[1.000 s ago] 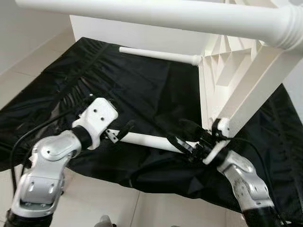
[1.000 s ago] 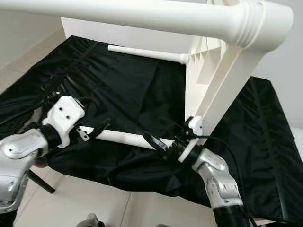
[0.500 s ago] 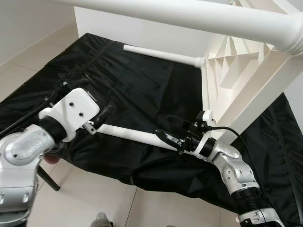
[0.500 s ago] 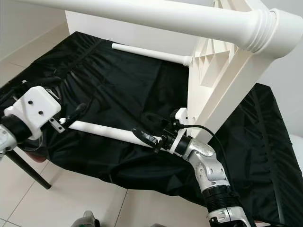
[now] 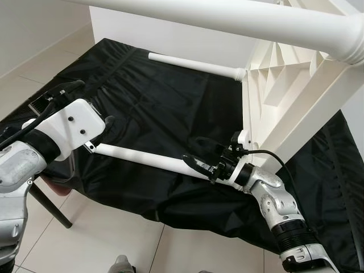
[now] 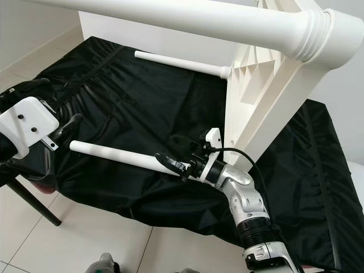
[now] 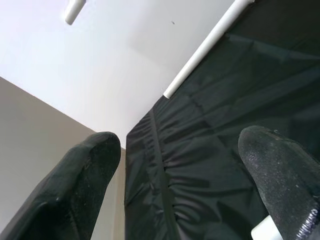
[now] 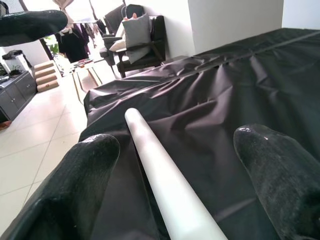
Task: Building children table
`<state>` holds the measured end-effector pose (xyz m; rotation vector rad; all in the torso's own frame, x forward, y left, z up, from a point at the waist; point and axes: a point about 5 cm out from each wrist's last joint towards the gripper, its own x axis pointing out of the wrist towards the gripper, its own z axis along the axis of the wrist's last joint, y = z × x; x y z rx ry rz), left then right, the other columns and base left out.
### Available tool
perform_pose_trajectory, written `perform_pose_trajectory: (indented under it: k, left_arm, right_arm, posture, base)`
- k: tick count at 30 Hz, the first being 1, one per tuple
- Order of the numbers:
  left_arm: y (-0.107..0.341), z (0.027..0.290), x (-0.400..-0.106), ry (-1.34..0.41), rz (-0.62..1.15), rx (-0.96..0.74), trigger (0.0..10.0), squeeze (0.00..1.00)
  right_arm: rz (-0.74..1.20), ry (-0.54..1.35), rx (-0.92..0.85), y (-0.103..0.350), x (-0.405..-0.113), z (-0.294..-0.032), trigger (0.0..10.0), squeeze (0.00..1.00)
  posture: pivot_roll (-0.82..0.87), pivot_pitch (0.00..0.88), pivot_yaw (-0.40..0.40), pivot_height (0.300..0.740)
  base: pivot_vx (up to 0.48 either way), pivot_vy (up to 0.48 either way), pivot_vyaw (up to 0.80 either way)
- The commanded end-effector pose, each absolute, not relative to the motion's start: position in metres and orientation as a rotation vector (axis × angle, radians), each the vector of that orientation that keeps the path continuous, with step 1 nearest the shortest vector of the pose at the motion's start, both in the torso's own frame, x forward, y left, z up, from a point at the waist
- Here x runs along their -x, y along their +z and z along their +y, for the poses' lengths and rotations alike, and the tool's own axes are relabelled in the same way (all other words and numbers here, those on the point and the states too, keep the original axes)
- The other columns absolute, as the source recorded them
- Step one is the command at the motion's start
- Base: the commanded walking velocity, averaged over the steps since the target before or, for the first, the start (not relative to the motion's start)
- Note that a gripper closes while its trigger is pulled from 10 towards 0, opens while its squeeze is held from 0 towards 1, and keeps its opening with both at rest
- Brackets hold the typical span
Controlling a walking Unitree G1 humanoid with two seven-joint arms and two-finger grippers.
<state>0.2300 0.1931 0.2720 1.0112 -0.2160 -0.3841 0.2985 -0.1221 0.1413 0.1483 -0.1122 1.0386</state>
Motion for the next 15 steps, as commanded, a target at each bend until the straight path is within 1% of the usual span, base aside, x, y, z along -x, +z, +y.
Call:
perform_pose_trajectory:
  k: [1, 13, 15]
  left_arm:
    - [0.274, 0.193, -0.231, -0.356, -0.248, -1.011, 10.0, 0.0]
    - [0.273, 0.191, -0.233, -0.37, -0.259, -0.986, 10.0, 0.0]
    - [0.263, 0.188, -0.235, -0.382, -0.244, -0.888, 10.0, 0.0]
  right_arm:
    - [-0.131, 1.041, -0.146, 0.144, -0.298, -0.123, 10.0, 0.0]
    - [-0.134, 1.043, -0.138, 0.142, -0.297, -0.125, 10.0, 0.0]
    - [-0.135, 1.048, -0.135, 0.141, -0.294, -0.125, 10.0, 0.0]
  posture:
    - [0.23, 0.02, -0.107, 0.74]
    - [0.23, 0.016, -0.103, 0.74]
    - [0.22, 0.017, -0.103, 0.74]
  base:
    - [0.0, 0.0, 0.0]
    - [0.0, 0.0, 0.0]
    - [0.0, 0.0, 0.0]
